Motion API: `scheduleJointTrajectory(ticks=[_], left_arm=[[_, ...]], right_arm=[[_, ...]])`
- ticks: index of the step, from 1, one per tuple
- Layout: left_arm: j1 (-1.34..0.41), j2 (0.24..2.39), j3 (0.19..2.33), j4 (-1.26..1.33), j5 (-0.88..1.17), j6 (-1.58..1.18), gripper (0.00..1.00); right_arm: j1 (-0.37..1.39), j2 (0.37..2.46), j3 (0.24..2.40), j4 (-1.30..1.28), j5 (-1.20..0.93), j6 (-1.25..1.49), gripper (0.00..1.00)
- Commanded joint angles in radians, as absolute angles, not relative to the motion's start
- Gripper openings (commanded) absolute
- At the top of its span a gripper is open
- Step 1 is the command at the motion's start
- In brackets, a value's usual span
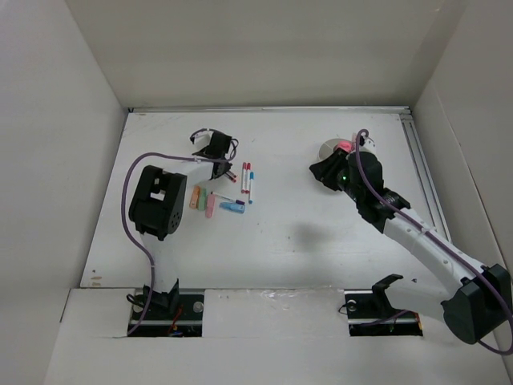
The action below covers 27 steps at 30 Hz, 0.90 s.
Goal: Sort the stationery into containers
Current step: Pick up the pen from the center of the board.
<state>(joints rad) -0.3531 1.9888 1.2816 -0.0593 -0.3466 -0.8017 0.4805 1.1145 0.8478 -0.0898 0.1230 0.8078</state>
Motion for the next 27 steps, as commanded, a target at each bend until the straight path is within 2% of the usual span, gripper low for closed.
scheduleJointTrajectory(ticks=[1, 5, 8, 10, 27], left_arm=[[-0.338, 1.996, 1.293, -0.089, -0.351, -0.796, 0.15], [-0.337, 1.959, 1.249, -0.089, -0.351, -0.778, 0.12], [-0.337, 1.931, 1.195, -0.075, -0.328, -0.778, 0.05], [-0.337, 1.892, 1.157, -0.045, -0.319, -0.778, 0.0], [-0.337, 1.562, 1.005, 0.119, -0.178, -0.734, 0.0]], right_arm=[[0.491, 1.104, 0.856, -0.051, 0.118, 0.796, 0.4], [0.491, 1.104, 0.856, -0.051, 0.13, 0.796, 0.4], [0.491, 1.115, 0.856, -0.051, 0.13, 0.796, 0.41], [0.491, 1.115, 0.865, -0.051, 0.12, 0.796, 0.47], [0.511, 1.181, 0.916, -0.042, 0.012, 0.787, 0.6]])
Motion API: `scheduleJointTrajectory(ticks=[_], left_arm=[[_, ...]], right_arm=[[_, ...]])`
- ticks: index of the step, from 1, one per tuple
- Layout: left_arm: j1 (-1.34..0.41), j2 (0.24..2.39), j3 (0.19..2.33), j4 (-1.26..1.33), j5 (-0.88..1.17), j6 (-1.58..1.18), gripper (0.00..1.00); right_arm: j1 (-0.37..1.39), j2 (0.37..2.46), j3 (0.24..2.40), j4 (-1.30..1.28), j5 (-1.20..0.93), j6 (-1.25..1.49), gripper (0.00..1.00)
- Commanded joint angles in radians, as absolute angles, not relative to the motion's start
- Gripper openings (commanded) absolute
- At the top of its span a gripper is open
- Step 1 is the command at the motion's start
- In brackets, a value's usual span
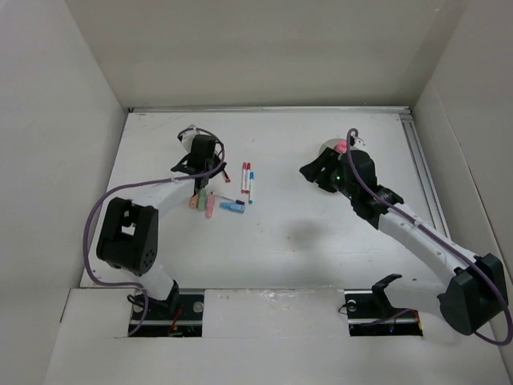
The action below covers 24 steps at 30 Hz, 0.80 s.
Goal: Sort the stationery into containers
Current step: Pick up the pen from the center of the board, then place the pen in the storage box.
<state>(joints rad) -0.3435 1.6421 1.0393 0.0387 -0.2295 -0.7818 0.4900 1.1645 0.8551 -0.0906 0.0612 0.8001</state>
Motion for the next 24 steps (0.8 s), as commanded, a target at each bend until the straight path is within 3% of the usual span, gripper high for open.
scheduleJointTrajectory(ticks=[1, 13, 24], left_arm=[[-0.347, 1.549, 0.994, 0.15, -0.146, -0.717, 0.0], [-0.405, 1.508, 0.865, 0.518, 0.315, -0.523, 0.0], [-0.477, 1.483, 0.81, 0.609, 0.462, -0.428, 0.0]], right_arm=[[0.511, 1.199, 0.916, -0.041, 0.0, 0.787, 0.61], [0.52, 1.351, 1.017, 0.034, -0.213, 0.796, 0.7], [0.52, 1.54, 1.124, 0.101, -0.272, 0.839, 0.72]])
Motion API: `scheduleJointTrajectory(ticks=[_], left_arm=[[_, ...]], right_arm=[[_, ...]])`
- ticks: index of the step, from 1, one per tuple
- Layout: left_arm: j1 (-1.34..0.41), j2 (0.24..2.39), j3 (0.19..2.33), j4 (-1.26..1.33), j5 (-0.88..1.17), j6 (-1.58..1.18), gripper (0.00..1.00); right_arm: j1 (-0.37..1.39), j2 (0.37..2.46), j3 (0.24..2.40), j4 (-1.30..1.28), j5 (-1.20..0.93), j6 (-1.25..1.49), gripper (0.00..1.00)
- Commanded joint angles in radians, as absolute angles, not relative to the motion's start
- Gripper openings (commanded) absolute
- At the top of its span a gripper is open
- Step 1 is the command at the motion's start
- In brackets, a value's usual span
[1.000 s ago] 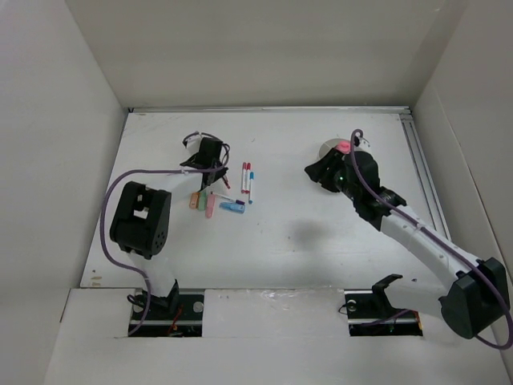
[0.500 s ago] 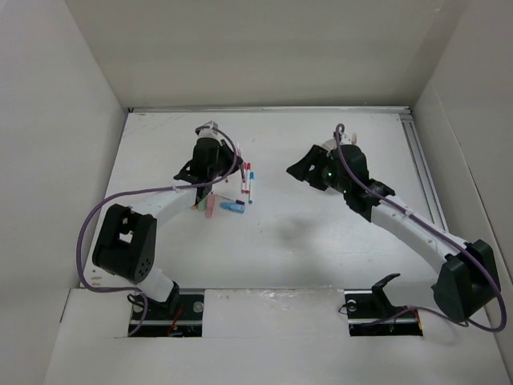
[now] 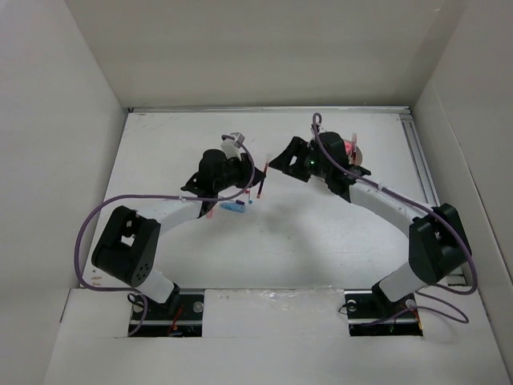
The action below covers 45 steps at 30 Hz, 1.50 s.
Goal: Sort the stationery into containers
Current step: Place the pen in the storage box.
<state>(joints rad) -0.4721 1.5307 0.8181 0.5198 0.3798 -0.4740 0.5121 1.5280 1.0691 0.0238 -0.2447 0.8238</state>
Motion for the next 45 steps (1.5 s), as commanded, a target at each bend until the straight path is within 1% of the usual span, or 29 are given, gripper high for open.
scheduleJointTrajectory(ticks=[1, 6, 10, 14, 15, 17, 18, 19, 20, 21, 22, 25, 27, 30, 33, 34, 35, 37, 38, 41, 42, 45], left_arm=[[-0.486, 1.483, 0.81, 0.618, 0.477, -0.428, 0.0], [-0.495, 1.493, 0.798, 0.647, 0.537, -0.419, 0.0], [-0.495, 1.493, 0.798, 0.676, 0.56, -0.428, 0.0], [-0.495, 1.493, 0.798, 0.686, 0.581, -0.428, 0.02], [-0.495, 1.493, 0.798, 0.686, 0.581, -0.428, 0.04], [-0.495, 1.483, 0.798, 0.698, 0.581, -0.439, 0.07], [-0.495, 1.483, 0.798, 0.698, 0.581, -0.439, 0.13], [-0.495, 1.483, 0.798, 0.698, 0.581, -0.439, 0.17], [-0.495, 1.483, 0.798, 0.698, 0.581, -0.439, 0.22], [-0.495, 1.483, 0.798, 0.698, 0.581, -0.439, 0.3], [-0.495, 1.483, 0.798, 0.698, 0.581, -0.439, 0.4], [-0.495, 1.439, 0.762, 0.718, 0.555, -0.439, 0.47], [-0.495, 1.39, 0.733, 0.718, 0.519, -0.43, 0.5], [-0.495, 1.364, 0.718, 0.718, 0.476, -0.43, 0.52], [-0.495, 1.351, 0.735, 0.648, 0.372, -0.42, 0.53], [-0.495, 1.364, 0.744, 0.594, 0.31, -0.434, 0.51], [-0.495, 1.373, 0.753, 0.575, 0.287, -0.434, 0.51], [-0.495, 1.382, 0.753, 0.563, 0.259, -0.445, 0.51], [-0.495, 1.391, 0.765, 0.552, 0.259, -0.455, 0.51], [-0.495, 1.402, 0.778, 0.531, 0.249, -0.466, 0.5], [-0.495, 1.402, 0.778, 0.531, 0.239, -0.466, 0.5], [-0.495, 1.402, 0.778, 0.516, 0.207, -0.477, 0.49]], right_arm=[[0.52, 1.56, 1.138, 0.112, -0.272, 0.848, 0.72], [0.52, 1.618, 1.172, 0.112, -0.281, 0.857, 0.71], [0.511, 1.64, 1.172, 0.121, -0.281, 0.867, 0.65], [0.502, 1.661, 1.183, 0.13, -0.29, 0.867, 0.52], [0.502, 1.661, 1.183, 0.13, -0.299, 0.867, 0.41], [0.502, 1.661, 1.183, 0.13, -0.299, 0.876, 0.29], [0.502, 1.661, 1.183, 0.14, -0.299, 0.876, 0.23], [0.502, 1.661, 1.183, 0.14, -0.299, 0.876, 0.14], [0.502, 1.652, 1.183, 0.14, -0.29, 0.876, 0.11], [0.492, 1.652, 1.174, 0.14, -0.281, 0.885, 0.08], [0.492, 1.641, 1.173, 0.14, -0.281, 0.885, 0.05], [0.456, 1.606, 1.152, 0.14, -0.259, 0.885, 0.05], [0.41, 1.579, 1.152, 0.14, -0.259, 0.885, 0.04], [0.351, 1.519, 1.152, 0.14, -0.268, 0.885, 0.03], [0.25, 1.429, 1.161, 0.1, -0.227, 0.885, 0.03], [0.224, 1.402, 1.161, 0.078, -0.165, 0.874, 0.03], [0.175, 1.376, 1.161, 0.052, -0.117, 0.865, 0.03], [0.137, 1.303, 1.172, -0.04, 0.013, 0.833, 0.03], [0.126, 1.283, 1.172, -0.069, 0.179, 0.824, 0.03], [0.103, 1.241, 1.172, -0.153, 0.413, 0.798, 0.04], [0.092, 1.23, 1.172, -0.164, 0.539, 0.798, 0.04], [0.055, 1.259, 1.187, -0.182, 0.615, 0.787, 0.04]])
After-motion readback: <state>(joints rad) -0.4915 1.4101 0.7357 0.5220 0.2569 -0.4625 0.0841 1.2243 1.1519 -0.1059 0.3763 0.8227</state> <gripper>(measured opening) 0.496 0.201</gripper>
